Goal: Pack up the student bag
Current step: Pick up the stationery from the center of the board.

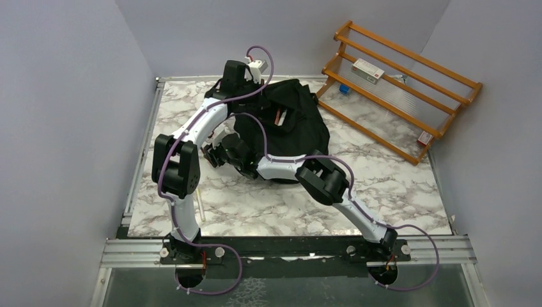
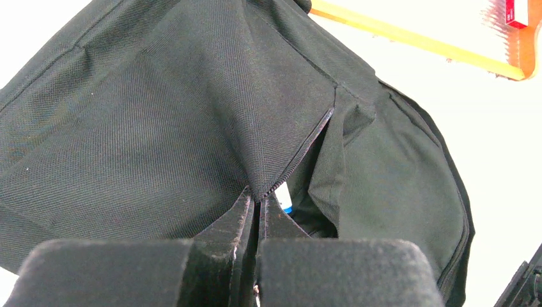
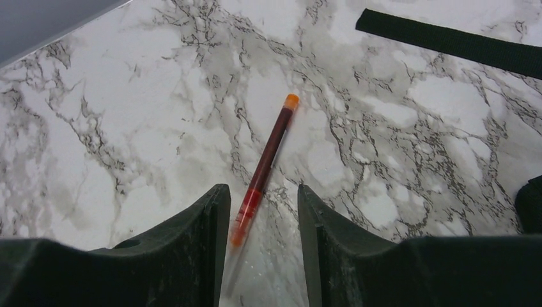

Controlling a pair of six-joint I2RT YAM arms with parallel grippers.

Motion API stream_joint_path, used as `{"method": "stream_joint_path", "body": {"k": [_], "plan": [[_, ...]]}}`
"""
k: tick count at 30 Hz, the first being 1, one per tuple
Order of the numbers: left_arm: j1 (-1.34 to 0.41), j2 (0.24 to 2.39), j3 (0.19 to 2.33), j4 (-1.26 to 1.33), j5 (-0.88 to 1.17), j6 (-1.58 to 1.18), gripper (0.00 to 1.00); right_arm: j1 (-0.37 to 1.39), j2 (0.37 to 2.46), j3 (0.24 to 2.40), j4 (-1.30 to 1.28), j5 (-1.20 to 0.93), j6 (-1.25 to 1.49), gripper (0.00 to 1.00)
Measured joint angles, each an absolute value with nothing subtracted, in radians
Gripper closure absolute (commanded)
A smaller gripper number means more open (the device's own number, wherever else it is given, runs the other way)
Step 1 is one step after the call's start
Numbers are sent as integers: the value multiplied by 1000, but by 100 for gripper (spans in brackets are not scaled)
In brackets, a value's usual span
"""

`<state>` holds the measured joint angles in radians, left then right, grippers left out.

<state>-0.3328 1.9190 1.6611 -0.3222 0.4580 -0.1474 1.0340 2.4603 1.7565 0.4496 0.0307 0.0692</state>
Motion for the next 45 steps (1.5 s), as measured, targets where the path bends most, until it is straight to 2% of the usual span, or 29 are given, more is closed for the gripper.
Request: {"method": "stream_joint_path", "body": {"k": [9,12,23,26,32,45], "plan": [[-329,1919,1672,-332,458,-145,100,1067,2558,1890,347,88,34,52],[-329,1919,1672,-332,458,-145,100,1079,2574,1913,331,120,3,56],[-328,1919,1674,-332,458,-144,100,1098,2566,1901,312,205,-65,93],[-328,1919,1674,-332,458,-144,100,1098,2521,1824,330,212,-60,99],[-325,1919,1674,-332,458,-142,100,1098,2360,1552,407,197,-34,99],[-321,1927,1674,-331,459,-141,100,1098,1878,955,472,88,77,99]]}}
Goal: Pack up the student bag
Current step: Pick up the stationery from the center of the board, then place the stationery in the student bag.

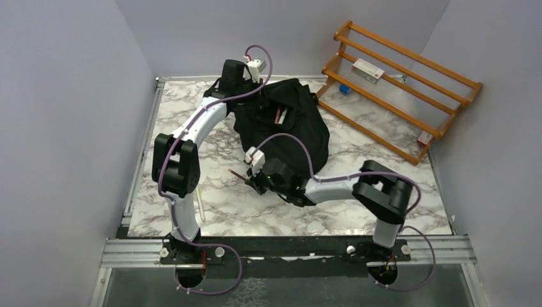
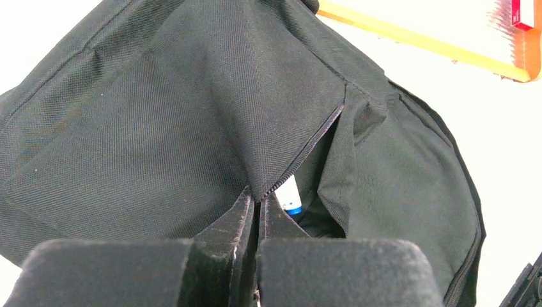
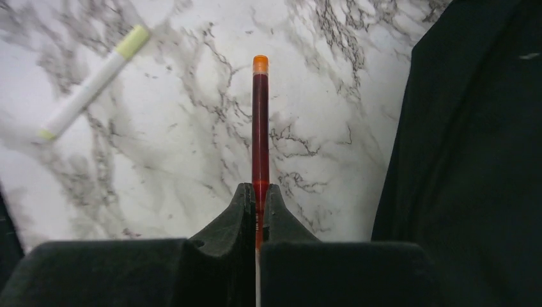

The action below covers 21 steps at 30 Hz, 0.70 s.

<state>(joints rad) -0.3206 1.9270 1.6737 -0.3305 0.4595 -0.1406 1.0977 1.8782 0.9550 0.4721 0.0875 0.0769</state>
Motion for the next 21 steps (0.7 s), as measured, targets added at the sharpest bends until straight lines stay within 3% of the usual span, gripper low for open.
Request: {"method": "stream_joint_path", "body": {"k": [10,21], "plan": [[-319,1930,1657,-297,467,-143,100,1098,1555,744,612,77,154,99],[-315,1930,1611,-250,478,-149,100,1055,1455,715,657,129,308,99]]}}
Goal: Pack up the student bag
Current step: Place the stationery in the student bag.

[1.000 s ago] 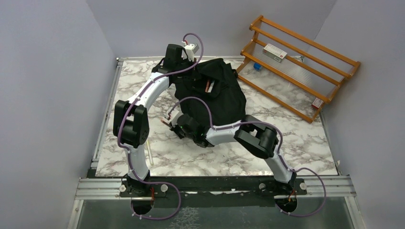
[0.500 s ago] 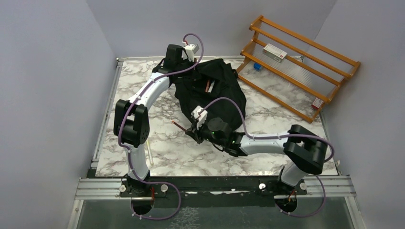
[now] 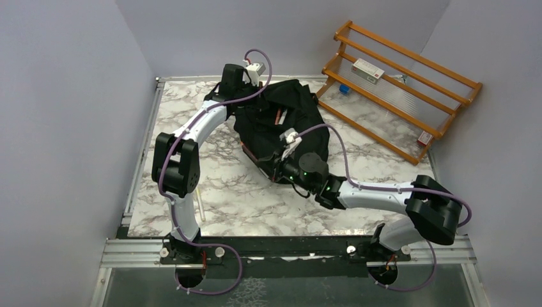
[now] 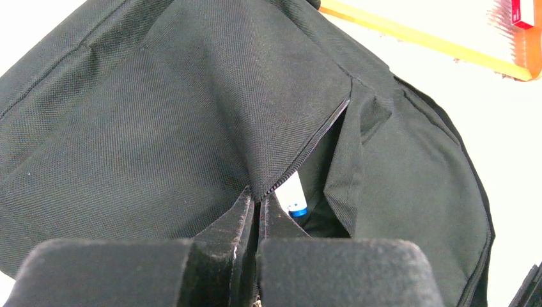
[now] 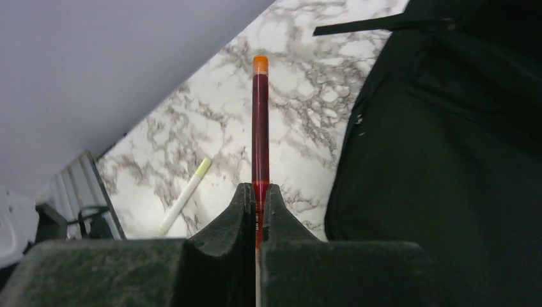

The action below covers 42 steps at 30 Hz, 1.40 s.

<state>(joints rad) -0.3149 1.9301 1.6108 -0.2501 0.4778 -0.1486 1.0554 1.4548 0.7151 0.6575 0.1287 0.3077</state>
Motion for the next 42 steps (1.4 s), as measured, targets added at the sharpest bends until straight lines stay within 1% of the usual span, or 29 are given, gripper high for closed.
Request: {"method": "stream_joint_path", "body": {"k": [6,11,20,28,42], "plan": [[-315,1930,1575,-229,479,-146,100,926,1393,721,581,141,500,99],[-314,1930,1570,-225,478,-145,100,841,1359,776,395,150,683,99],[-314,1921,1569,-225,478,-137,100,746,1335,816,126,150,897,99],[-322,1915,1561,-225,479,-130,100,693,1357,829,125,139,986,99],[-337,1913,1557,-226,478,-111,100,608,1566,966,165,26,1055,99]]}}
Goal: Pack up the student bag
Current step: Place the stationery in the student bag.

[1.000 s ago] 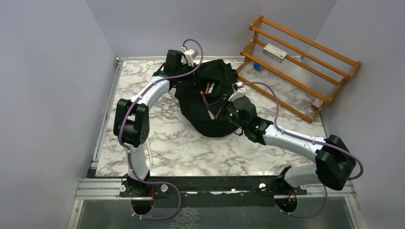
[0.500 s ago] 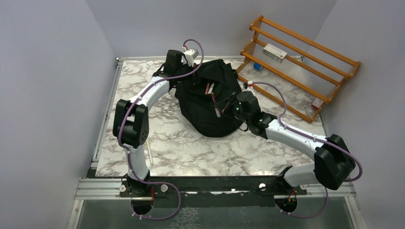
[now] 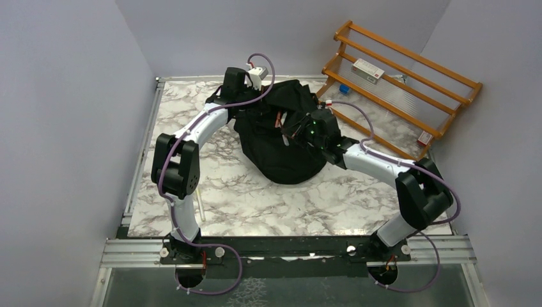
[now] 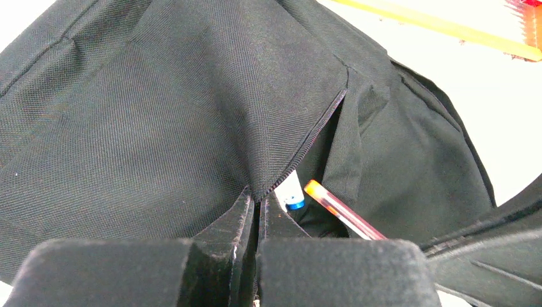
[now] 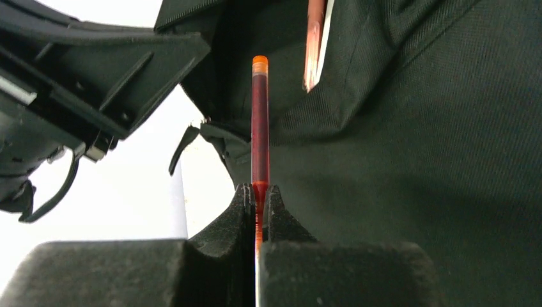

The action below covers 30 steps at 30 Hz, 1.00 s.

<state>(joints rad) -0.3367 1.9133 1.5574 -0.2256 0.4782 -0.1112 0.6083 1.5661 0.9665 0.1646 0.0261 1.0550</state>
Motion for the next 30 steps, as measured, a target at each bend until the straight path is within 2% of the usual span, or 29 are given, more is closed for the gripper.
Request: {"method": "stream_joint_path", "body": {"k": [11,19,30], "plan": [[-350,1900,1555,-227,478,-104,100,574,1721,1100,224,2,1118,99],[-363,1880,1546,-231,474,-94,100,574,1881,1279,201,103,1196,99],[-376,1868,1546,-236,474,-92,100,575,1951,1301,178,263,1328,99]]}}
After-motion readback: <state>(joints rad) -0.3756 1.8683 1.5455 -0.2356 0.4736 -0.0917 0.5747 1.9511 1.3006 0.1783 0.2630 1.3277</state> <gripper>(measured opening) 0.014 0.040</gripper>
